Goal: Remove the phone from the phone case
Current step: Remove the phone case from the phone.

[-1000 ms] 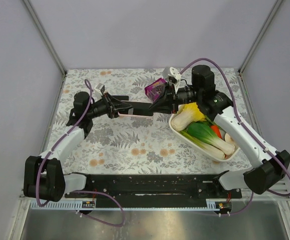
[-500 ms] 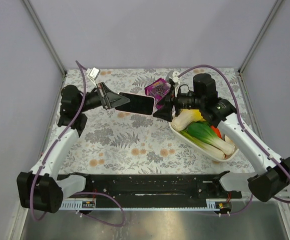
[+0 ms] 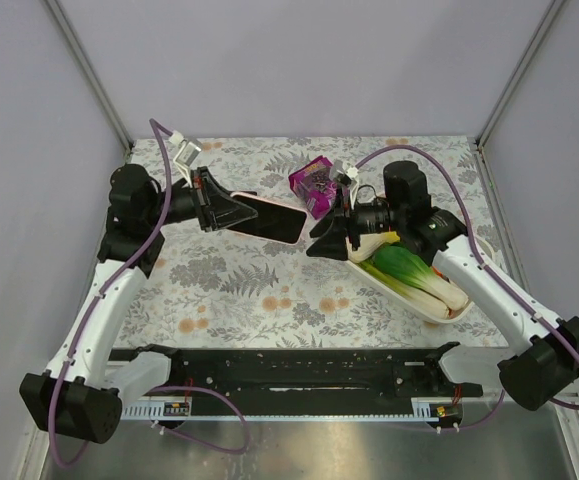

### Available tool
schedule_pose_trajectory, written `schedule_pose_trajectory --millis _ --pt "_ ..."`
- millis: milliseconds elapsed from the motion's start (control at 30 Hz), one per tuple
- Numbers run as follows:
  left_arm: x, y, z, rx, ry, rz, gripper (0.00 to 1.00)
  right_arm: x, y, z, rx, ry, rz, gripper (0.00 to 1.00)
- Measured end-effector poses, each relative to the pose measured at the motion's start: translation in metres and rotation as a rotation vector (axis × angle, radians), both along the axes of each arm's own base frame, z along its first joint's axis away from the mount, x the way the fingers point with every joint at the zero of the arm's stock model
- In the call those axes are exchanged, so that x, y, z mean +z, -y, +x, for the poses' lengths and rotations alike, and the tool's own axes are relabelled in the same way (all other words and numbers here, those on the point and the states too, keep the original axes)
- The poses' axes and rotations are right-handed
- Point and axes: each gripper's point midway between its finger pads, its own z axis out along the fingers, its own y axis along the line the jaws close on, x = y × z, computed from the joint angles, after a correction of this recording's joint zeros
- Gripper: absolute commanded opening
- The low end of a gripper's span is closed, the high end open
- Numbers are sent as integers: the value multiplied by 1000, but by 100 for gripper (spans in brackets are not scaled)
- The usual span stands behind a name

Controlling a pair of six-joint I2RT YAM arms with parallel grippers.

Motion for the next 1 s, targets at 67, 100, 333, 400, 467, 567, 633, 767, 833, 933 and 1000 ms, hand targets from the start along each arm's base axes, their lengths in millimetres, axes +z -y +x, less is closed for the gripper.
schedule_pose_trajectory --millis 67,100,333,400,467,567,633,767,833,933,1000 --pt "-3 1 -1 -4 -4 7 0 1 -1 -4 21 -10 13 69" --pt "-4 3 -2 -7 -4 10 0 2 -2 -5 31 -10 22 69" --pt "-4 13 -8 -41 -5 7 0 12 -6 -1 21 8 59 68" --pt "-3 13 -7 -38 -9 0 0 13 -7 1 14 7 68 62" --pt "-1 14 -5 -33 -10 -14 0 14 -9 3 12 2 86 54" --pt "-3 15 -3 -30 -21 -32 0 15 -13 6 11 -11 108 42" --pt "-8 15 -1 -27 -32 -46 0 16 -16 8 14 -25 119 43" --pt "-21 17 1 -24 -67 -67 0 16 -22 14 14 -56 140 26" --pt "-24 17 1 -23 -65 -78 0 16 -24 13 26 -81 145 5" --pt "-26 17 -1 -41 -44 -83 0 15 -24 8 61 -119 147 0" --pt "-26 17 -2 -46 -31 -79 9 15 -23 6 68 -116 138 0"
